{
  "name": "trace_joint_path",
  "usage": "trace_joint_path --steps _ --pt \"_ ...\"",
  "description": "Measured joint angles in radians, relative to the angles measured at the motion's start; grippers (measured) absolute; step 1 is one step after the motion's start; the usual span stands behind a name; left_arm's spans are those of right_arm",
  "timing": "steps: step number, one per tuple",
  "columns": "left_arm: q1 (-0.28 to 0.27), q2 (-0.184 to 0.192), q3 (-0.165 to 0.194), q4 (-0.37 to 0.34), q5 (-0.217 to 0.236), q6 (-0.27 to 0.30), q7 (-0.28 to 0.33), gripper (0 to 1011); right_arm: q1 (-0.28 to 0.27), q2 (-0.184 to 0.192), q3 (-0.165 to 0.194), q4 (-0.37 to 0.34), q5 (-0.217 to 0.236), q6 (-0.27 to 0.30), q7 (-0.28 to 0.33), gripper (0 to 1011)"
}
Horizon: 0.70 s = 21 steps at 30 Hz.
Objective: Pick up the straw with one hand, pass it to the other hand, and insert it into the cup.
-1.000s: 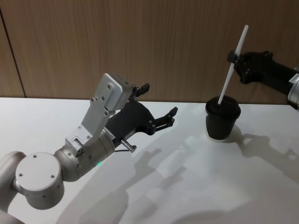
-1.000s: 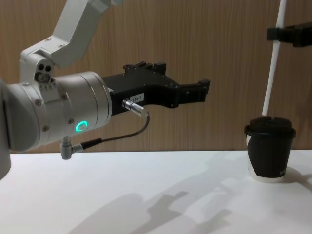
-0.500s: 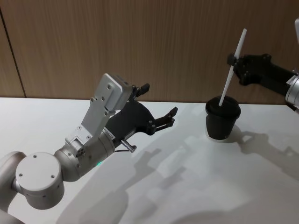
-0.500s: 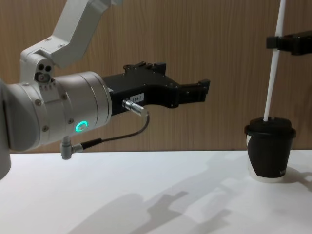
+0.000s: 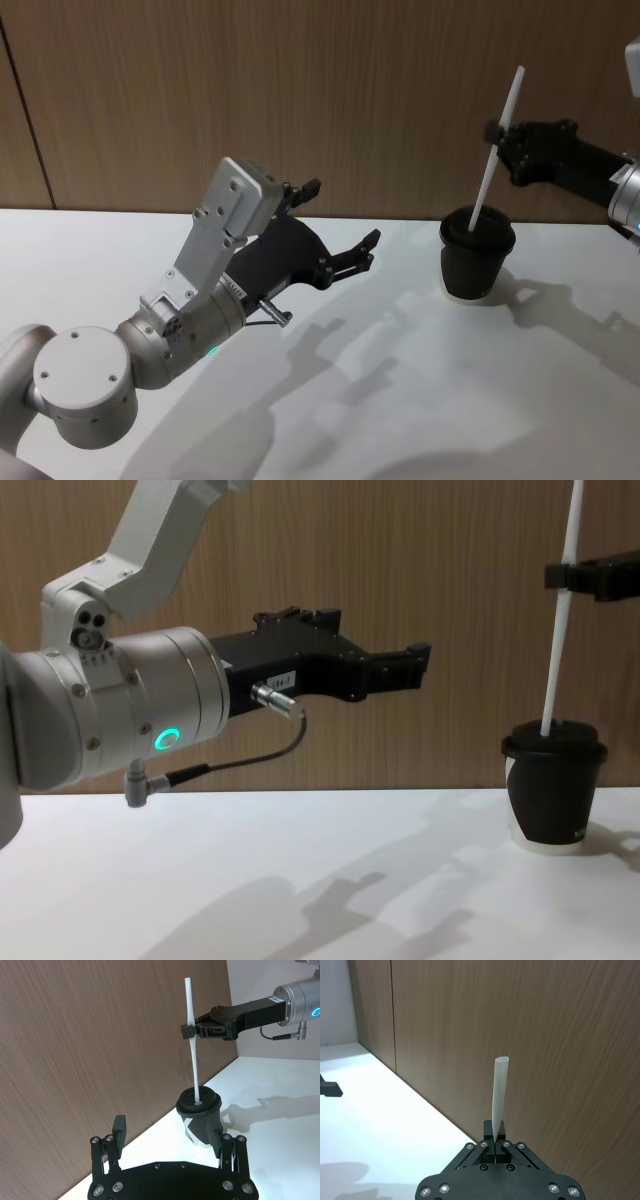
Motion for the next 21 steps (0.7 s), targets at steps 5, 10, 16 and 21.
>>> trace_joint_path --steps 5,10,16,21 --pt "0.0 0.0 0.0 0.0 0.0 0.0 0.0 1003 0.002 -0.001 -0.003 0.004 0.0 0.003 0.005 7" --pt "0.0 0.0 0.0 0.0 0.0 0.0 0.0 1003 0.003 -0.001 -0.006 0.007 0.0 0.006 0.009 7" --pt "0.0 0.0 0.0 0.0 0.0 0.0 0.0 1003 0.004 0.0 -0.01 0.008 0.0 0.008 0.011 7" --pt "0.0 0.0 0.0 0.0 0.0 0.0 0.0 1003 0.004 0.001 -0.011 0.008 0.0 0.009 0.012 29"
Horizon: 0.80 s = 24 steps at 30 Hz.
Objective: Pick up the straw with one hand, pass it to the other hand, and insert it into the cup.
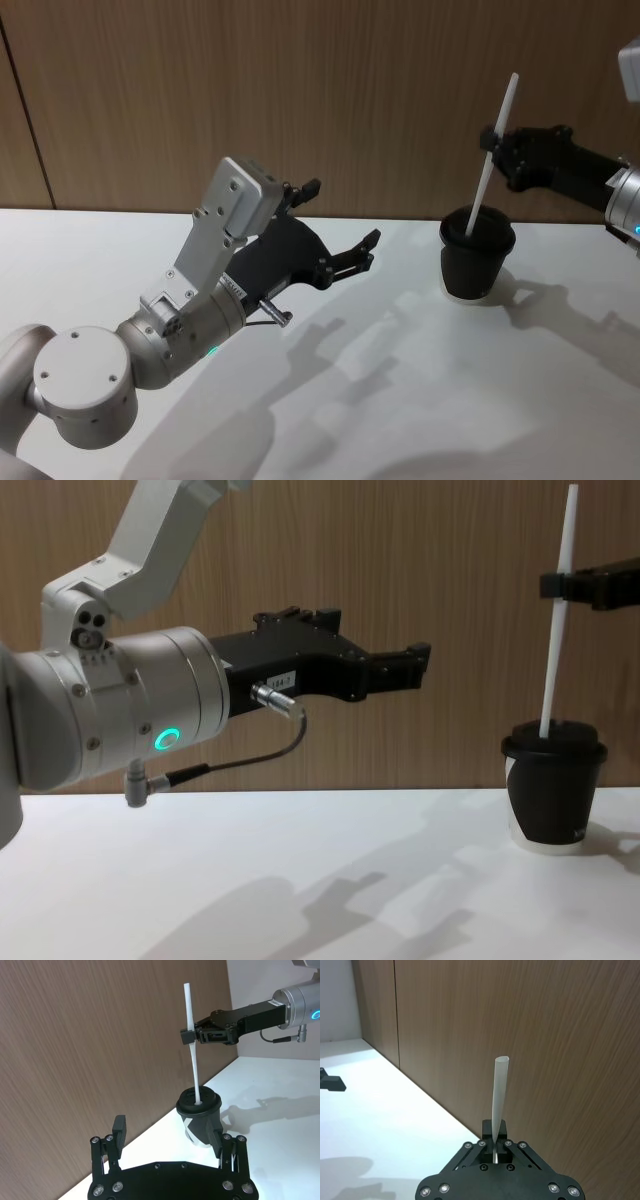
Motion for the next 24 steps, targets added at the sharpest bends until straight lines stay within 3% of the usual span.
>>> trace_joint_path --steps 13,16,24 --pt "0.0 0.0 0.0 0.0 0.0 0.0 0.0 1003 0.001 0.001 -0.002 0.001 -0.002 0.001 0.002 385" --pt "0.0 0.0 0.0 0.0 0.0 0.0 0.0 1003 0.001 0.002 -0.003 0.001 -0.002 0.002 0.002 526" --pt "0.0 0.0 0.0 0.0 0.0 0.0 0.0 1003 0.001 0.002 -0.003 0.001 -0.003 0.002 0.002 753"
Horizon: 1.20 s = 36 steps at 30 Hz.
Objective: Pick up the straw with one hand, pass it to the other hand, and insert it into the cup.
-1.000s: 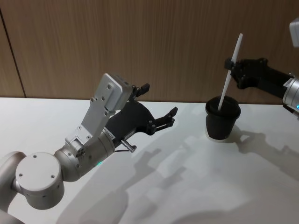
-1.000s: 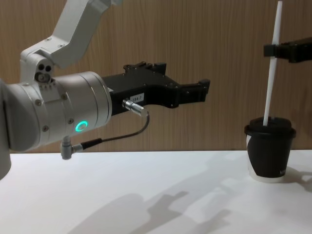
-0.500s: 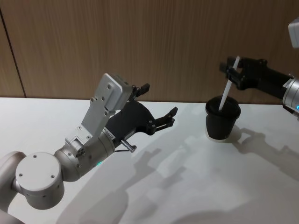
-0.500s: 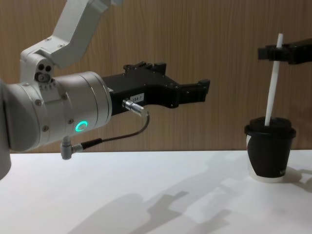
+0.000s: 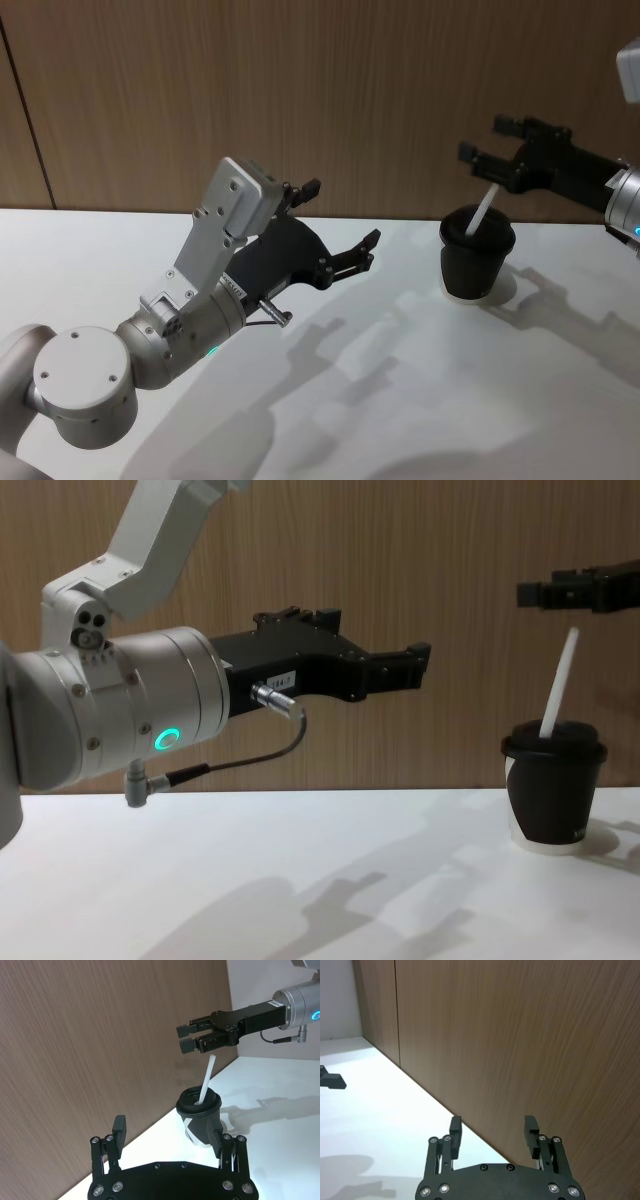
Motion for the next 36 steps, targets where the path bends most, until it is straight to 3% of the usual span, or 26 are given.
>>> trace_joint_path --steps 9,17,29,36 --pt "-0.002 0.001 0.001 -0.004 0.001 0.001 0.005 1002 -0.004 0.0 0.001 -0.006 0.0 -0.002 -0.002 993" --pt "-0.016 0.003 0.002 -0.02 0.012 -0.004 0.021 1003 -0.045 0.003 0.016 -0.059 -0.013 -0.04 -0.037 1001" --pt "-0.058 -0.007 0.003 -0.02 0.039 -0.034 0.037 1003 -0.15 0.006 0.052 -0.185 -0.06 -0.122 -0.148 1001" --pt "-0.079 -0.017 0.005 -0.009 0.049 -0.049 0.041 1003 -0.193 0.01 0.067 -0.237 -0.073 -0.138 -0.184 1001"
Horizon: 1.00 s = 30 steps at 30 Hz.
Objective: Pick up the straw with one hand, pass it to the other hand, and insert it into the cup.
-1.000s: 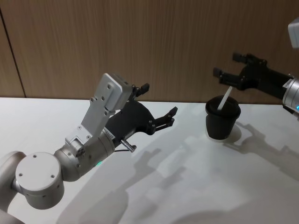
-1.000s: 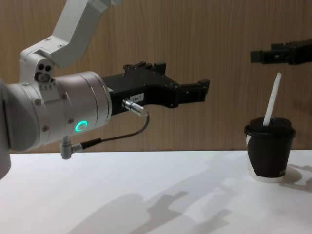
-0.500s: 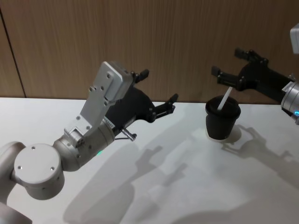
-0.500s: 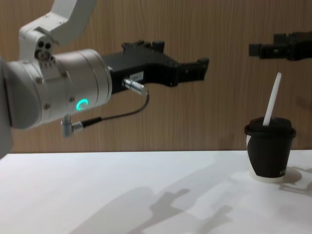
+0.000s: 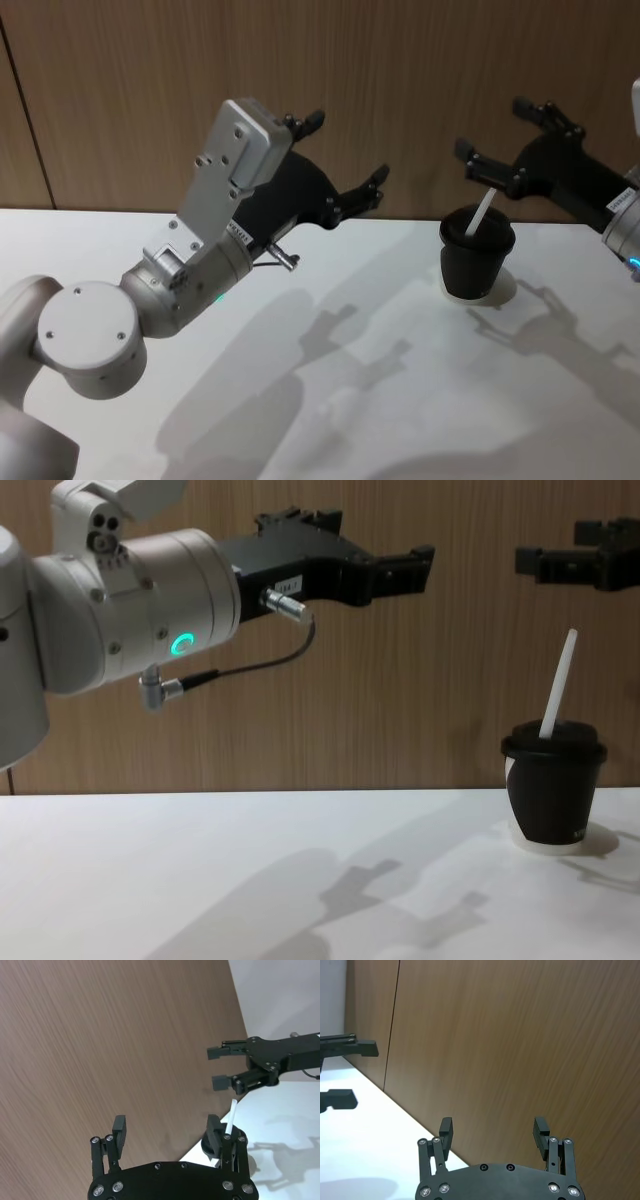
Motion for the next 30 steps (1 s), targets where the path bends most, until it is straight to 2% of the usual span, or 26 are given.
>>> trace_joint_path --steps 12,30 --pt "-0.022 -0.018 0.002 0.023 0.026 -0.021 0.016 1003 -0.052 0.009 0.017 -0.069 -0.012 0.002 -0.026 1001" --pt "-0.028 -0.032 -0.004 0.053 0.051 -0.04 0.028 1003 -0.062 0.01 0.022 -0.089 -0.027 0.014 -0.023 1001"
